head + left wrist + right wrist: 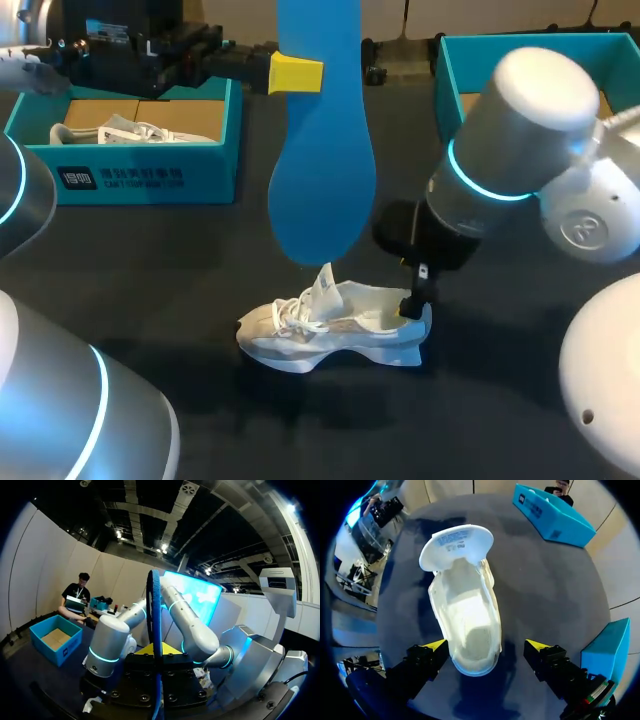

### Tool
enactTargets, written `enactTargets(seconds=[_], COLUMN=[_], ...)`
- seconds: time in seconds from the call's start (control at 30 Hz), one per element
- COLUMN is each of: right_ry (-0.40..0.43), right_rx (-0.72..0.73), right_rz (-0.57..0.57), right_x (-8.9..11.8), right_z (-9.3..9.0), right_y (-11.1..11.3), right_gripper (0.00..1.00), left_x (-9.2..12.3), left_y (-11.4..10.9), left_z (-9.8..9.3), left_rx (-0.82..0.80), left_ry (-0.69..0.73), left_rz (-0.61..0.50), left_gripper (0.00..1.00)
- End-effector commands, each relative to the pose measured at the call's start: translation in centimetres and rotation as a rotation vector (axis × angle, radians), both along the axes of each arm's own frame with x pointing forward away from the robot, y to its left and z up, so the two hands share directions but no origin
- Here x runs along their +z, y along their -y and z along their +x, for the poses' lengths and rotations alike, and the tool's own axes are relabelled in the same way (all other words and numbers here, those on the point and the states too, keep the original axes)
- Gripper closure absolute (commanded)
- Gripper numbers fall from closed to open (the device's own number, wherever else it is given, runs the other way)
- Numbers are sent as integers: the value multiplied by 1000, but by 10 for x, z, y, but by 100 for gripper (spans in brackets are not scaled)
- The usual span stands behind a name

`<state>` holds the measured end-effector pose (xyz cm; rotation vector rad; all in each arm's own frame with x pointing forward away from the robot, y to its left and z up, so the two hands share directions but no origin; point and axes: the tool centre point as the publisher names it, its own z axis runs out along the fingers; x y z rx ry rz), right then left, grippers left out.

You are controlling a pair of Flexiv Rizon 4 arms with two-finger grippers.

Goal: Take the shoe out of the shoebox, open the shoe tongue, remove and reinsert the insole, then place the shoe into the shoebox

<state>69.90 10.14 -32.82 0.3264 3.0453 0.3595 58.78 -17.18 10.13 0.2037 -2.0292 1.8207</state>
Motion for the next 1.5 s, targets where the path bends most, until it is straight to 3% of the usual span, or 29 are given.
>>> enactTargets(seconds=[0.03, 0.5, 0.93, 1.2, 1.5], right_ry=[-15, -24, 35, 42, 27], right_rx=[-10, -14, 23, 26, 20], right_rz=[-177, -184, -165, -179, -187], right_x=[11, 0, 24, 13, -6], right_z=[-7, -11, 7, 18, 25], right_y=[-6, -16, -44, -58, -60], right_gripper=[0, 0, 0, 0, 0], left_x=[0, 0, 0, 0, 0], left_y=[2, 2, 2, 2, 2], left_z=[1, 1, 1, 1, 1], left_rx=[-2, -2, -2, -2, -2], left_ry=[0, 0, 0, 0, 0], left_rz=[4, 4, 4, 4, 4], left_gripper=[100, 100, 100, 100, 100])
